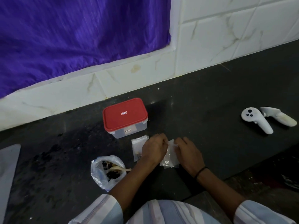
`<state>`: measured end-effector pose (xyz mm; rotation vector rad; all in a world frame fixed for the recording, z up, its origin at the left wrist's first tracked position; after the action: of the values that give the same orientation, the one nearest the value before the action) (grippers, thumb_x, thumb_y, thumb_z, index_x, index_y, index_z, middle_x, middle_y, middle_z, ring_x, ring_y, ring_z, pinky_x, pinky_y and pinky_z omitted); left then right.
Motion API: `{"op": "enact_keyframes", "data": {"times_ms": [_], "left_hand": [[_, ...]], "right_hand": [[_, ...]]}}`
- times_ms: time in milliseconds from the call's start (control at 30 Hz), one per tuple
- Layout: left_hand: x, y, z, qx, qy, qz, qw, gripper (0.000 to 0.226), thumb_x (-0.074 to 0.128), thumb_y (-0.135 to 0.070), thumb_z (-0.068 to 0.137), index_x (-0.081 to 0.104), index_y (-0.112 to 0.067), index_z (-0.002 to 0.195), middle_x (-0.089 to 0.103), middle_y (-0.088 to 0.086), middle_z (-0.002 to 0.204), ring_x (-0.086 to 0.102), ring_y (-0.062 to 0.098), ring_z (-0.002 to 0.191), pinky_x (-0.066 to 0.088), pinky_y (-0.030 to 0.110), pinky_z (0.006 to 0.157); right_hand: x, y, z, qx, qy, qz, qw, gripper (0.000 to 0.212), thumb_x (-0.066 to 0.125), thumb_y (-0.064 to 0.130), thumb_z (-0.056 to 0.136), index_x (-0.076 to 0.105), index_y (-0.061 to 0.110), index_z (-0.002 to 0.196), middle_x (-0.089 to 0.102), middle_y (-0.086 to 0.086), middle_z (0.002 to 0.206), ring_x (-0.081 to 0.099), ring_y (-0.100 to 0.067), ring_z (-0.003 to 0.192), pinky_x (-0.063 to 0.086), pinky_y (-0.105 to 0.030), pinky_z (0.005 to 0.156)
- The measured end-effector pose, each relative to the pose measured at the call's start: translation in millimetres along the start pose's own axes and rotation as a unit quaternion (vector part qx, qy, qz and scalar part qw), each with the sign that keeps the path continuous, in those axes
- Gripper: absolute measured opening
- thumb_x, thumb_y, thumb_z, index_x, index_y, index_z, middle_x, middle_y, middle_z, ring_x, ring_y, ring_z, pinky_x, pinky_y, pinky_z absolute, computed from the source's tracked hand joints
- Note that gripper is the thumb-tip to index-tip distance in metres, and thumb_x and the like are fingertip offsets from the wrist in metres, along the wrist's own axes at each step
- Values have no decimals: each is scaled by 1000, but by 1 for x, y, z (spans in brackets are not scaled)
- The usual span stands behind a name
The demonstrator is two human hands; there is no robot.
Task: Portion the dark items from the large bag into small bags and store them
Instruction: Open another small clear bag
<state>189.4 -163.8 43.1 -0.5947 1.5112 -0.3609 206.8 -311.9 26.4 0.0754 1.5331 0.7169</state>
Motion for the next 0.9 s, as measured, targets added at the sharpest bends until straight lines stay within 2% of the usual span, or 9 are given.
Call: {"op": "enact_keyframes", "data": {"times_ms": [133,300,367,433,500,567,733,800,900], "left_hand": [[-25,-6,-12,33,-60,-70,995,6,64,-22,93,64,-23,88,63,-10,87,59,4,79,51,27,70],[-65,-8,-33,76,-114,-180,974,6,66,-21,94,65,-20,87,64,-10,81,62,9,76,52,27,65],[-76,-6,-41,83,-122,-214,966,5,69,-23,91,66,-18,90,65,-10,85,62,12,83,51,27,71],[-81,1,-46,80,-101,-237,963,20,72,-27,85,65,-20,103,66,-12,100,63,11,98,51,25,84],[-81,7,-50,82,-63,-266,958,37,75,-25,82,61,-21,116,65,-13,114,61,11,111,50,30,96],[-83,11,-54,87,-49,-293,951,44,76,-18,82,58,-20,122,65,-10,118,62,15,115,50,38,99],[-92,18,-66,86,-96,-359,924,43,75,-6,82,58,-11,121,66,0,112,65,21,108,53,50,93],[-97,23,-71,87,-117,-383,912,44,75,-4,81,56,-7,120,64,9,111,64,27,107,52,53,93],[-105,28,-80,89,-144,-418,893,52,75,-12,77,53,-4,123,61,18,112,62,32,106,52,50,92]], "right_hand": [[-23,28,6,-65,-20,55,996,15,46,22,95,53,19,82,55,3,74,52,-12,64,48,-38,54],[-52,62,19,-73,44,155,984,10,43,25,98,50,28,92,61,4,73,58,-10,60,51,-36,53],[-61,78,22,-90,89,193,973,12,46,21,98,50,28,89,62,4,77,62,-11,68,55,-38,61],[-70,92,25,-100,111,239,959,16,50,16,96,55,24,84,63,3,79,63,-13,71,56,-37,63],[-76,106,28,-93,132,296,942,16,53,14,96,61,17,82,66,-1,77,65,-15,69,53,-28,58],[-77,122,30,-93,159,330,926,15,58,13,94,64,15,81,69,-2,75,66,-13,66,50,-24,57],[-72,153,28,-99,233,346,904,19,59,-1,90,73,10,96,71,6,76,66,-2,65,49,-18,57],[-71,163,27,-80,267,344,897,25,55,0,93,74,13,102,73,3,84,68,-3,70,50,-17,58],[-69,177,24,-60,334,332,880,31,49,3,96,74,18,106,74,-5,90,69,-8,77,53,-19,63]]}}
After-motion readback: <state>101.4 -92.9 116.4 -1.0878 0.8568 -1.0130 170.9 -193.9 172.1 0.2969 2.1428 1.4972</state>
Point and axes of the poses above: each hand's wrist, its own z-axis towards the middle knuckle, its own x-axis out of the palm, y = z × x, the point moved 5 cm from there along z, towards the middle knuckle
